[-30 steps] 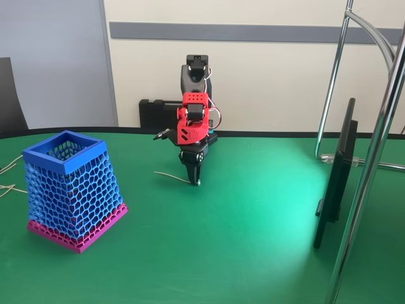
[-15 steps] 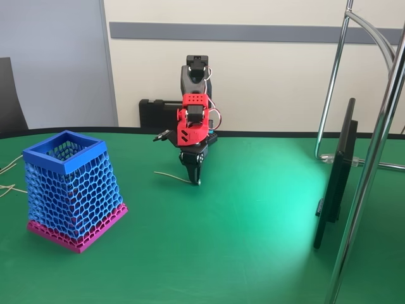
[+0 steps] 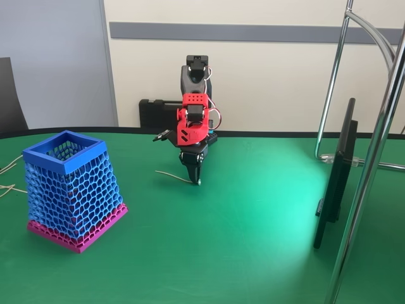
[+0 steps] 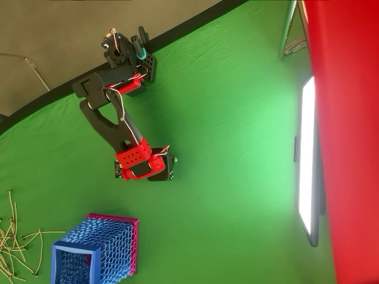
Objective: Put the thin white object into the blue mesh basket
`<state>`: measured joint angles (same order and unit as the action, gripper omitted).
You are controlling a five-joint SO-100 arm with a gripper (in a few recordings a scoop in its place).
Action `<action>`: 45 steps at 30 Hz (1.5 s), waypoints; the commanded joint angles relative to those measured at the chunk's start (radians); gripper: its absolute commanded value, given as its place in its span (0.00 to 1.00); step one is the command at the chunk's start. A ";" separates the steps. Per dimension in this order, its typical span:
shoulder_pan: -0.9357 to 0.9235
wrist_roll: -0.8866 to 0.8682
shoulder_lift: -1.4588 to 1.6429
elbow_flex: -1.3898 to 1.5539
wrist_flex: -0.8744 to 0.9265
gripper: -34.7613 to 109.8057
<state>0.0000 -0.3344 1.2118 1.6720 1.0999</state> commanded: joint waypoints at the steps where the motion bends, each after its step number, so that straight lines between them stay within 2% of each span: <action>1: 0.000 0.015 0.081 -0.009 0.009 0.26; 13: -0.069 0.084 0.206 -0.127 0.083 0.25; 25: -0.198 0.198 0.225 -0.422 0.092 0.27; 45: -0.239 0.388 0.232 -0.617 -0.437 0.27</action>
<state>-0.2316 0.0337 1.4005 1.1029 0.7240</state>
